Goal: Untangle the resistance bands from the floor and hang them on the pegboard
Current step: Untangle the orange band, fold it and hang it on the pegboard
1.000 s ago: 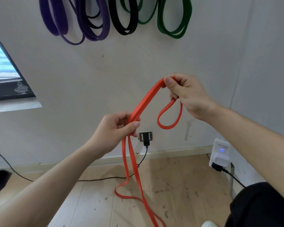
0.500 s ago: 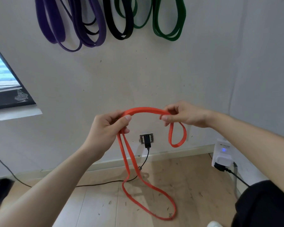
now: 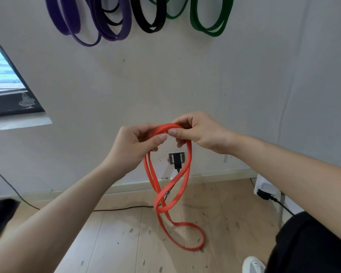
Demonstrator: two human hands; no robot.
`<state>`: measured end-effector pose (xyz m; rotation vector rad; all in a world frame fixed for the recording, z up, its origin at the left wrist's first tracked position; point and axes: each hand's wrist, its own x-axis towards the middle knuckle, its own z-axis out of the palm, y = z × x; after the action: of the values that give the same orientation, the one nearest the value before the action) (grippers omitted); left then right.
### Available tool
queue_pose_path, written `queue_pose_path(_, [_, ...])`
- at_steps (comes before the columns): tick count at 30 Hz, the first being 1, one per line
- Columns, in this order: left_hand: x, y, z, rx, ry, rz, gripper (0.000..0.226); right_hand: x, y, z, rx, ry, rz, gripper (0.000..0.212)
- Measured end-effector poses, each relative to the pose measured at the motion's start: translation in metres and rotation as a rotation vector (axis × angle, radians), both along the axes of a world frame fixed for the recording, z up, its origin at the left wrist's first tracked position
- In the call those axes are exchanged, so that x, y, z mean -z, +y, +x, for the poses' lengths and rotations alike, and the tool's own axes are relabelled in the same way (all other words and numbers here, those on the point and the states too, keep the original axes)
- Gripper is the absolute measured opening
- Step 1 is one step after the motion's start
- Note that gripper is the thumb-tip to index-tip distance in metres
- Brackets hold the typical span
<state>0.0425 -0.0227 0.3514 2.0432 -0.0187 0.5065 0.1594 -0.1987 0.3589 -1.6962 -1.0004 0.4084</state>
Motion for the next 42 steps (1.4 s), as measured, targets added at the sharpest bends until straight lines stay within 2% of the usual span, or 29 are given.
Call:
queue_pose_path(3, [0.001,0.004,0.000,0.029,0.012,0.022,0.022,-0.005,-0.002,0.000,0.020,-0.041,0.003,0.013])
queue_pose_path(10, [0.002,0.006,-0.001,0.042,0.059,0.063,0.013,-0.019,-0.011,0.006,0.157,-0.100,0.191,0.006])
queue_pose_path(18, [0.004,0.011,-0.002,0.004,0.090,0.108,0.012,-0.022,-0.018,0.023,0.356,-0.038,0.394,0.009])
queue_pose_path(23, [0.004,0.015,-0.001,-0.029,0.104,0.002,0.011,-0.010,-0.022,0.037,0.420,0.016,0.387,0.012])
queue_pose_path(26, [0.004,0.013,-0.002,-0.024,0.084,-0.068,0.012,0.000,-0.024,0.043,0.367,0.031,0.313,0.013])
queue_pose_path(29, [0.000,0.011,-0.004,-0.050,0.029,-0.165,0.013,0.005,-0.028,0.042,0.232,-0.021,0.154,0.012])
queue_pose_path(32, [-0.005,0.007,-0.005,-0.048,-0.018,-0.183,0.014,0.005,-0.029,0.031,0.089,-0.071,-0.089,0.025])
queue_pose_path(34, [-0.007,0.001,-0.005,-0.014,-0.033,-0.166,0.013,0.006,-0.024,0.020,0.015,-0.075,-0.166,0.031])
queue_pose_path(39, [-0.007,-0.007,-0.005,0.049,-0.050,-0.068,0.016,0.004,-0.002,-0.005,-0.104,0.061,0.008,0.034])
queue_pose_path(42, [-0.005,-0.002,-0.005,0.020,-0.049,-0.025,0.013,0.003,0.002,-0.010,-0.086,0.079,0.043,0.028])
